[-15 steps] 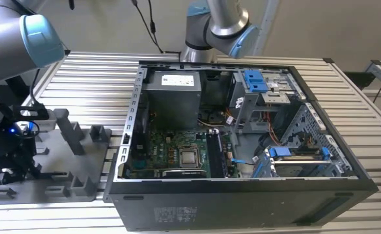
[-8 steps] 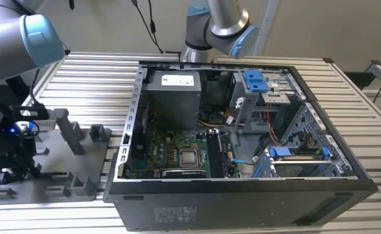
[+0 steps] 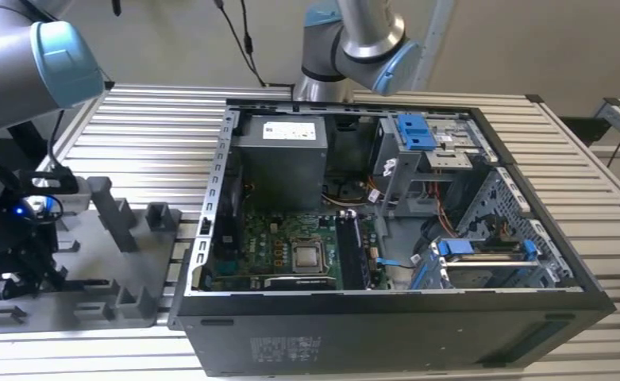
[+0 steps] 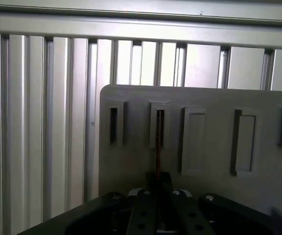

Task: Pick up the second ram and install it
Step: 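Pick up the second ram and move it above second insertion slot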

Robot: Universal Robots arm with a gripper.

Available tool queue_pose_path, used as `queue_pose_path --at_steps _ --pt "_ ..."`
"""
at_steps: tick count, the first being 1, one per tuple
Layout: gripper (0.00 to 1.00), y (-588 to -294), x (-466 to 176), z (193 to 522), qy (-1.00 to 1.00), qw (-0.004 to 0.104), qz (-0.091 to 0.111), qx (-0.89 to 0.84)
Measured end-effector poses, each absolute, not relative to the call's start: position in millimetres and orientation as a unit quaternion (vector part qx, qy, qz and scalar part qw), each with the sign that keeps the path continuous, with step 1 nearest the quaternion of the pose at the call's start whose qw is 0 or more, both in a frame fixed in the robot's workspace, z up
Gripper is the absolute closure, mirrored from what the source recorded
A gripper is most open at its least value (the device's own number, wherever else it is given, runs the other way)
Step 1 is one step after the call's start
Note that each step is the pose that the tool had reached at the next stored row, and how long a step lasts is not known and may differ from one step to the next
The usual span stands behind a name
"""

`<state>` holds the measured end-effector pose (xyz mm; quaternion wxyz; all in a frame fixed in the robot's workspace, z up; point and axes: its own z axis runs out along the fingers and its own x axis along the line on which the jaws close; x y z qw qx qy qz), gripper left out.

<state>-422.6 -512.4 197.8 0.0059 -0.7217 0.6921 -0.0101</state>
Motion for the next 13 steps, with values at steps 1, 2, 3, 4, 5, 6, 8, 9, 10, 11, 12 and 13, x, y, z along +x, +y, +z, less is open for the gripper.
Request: queue_pose_path --at_steps 1,2,3,4,5,6,8,9,10,11,12,13 --pt "0.86 -512.4 -422.6 198.5 0.692 0.006 -0.01 -0.722" --pt "0.86 -512.4 -422.6 199.4 0.692 0.006 -0.01 -0.722" --pt "0.86 -512.4 -422.6 200.6 0.692 0.006 -0.01 -0.722" --pt "0.86 -512.4 -422.6 201.8 0.692 0.006 -0.01 -0.722" --pt "0.86 -512.4 -422.6 203.2 0.692 0.006 -0.01 -0.722" --pt "0.86 -512.4 -422.6 205.0 0.692 0.006 -0.01 -0.722" --pt "0.86 -512.4 -422.6 208.4 0.692 0.006 -0.01 -0.722" --pt "0.86 -512.4 -422.6 210.1 0.692 0.006 -0.01 -0.722" --pt "0.86 -512.4 -422.6 211.9 0.692 0.006 -0.01 -0.722" --pt "0.86 -512.4 -422.6 213.4 0.692 0.006 -0.01 -0.722" --pt "0.86 -512.4 -422.6 214.8 0.692 0.006 -0.01 -0.722" --pt "0.86 -512.4 -422.6 216.4 0.692 0.006 -0.01 -0.722"
